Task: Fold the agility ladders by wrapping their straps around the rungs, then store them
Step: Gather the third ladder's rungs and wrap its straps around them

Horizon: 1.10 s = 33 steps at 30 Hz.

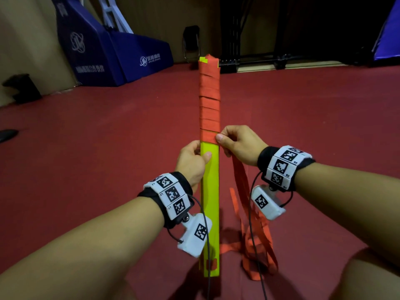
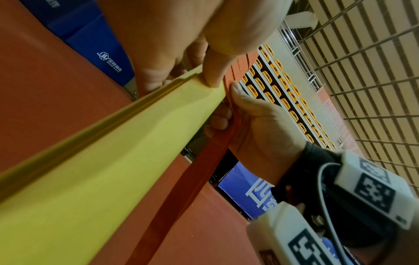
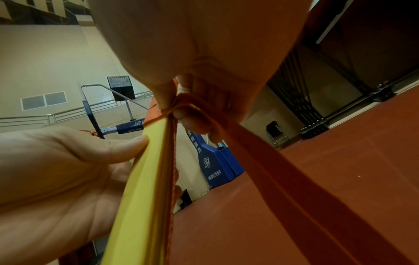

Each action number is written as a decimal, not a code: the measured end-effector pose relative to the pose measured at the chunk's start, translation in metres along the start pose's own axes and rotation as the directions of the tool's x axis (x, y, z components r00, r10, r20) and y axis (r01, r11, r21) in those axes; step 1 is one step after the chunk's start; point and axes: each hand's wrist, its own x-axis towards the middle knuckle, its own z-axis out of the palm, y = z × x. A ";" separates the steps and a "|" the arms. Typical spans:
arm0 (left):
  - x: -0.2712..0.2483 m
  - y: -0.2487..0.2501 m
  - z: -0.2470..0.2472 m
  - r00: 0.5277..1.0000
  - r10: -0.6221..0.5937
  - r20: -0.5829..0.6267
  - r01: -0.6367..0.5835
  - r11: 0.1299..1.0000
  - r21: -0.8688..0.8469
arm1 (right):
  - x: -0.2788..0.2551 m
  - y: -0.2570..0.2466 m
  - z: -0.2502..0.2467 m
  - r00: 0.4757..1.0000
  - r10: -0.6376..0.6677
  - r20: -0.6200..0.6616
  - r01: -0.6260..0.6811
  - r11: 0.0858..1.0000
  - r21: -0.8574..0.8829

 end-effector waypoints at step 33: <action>-0.004 0.009 -0.010 1.000 -0.011 -0.010 0.009 0.975 -0.222 | 0.001 -0.011 0.004 1.000 -0.007 0.017 0.002 0.960 0.280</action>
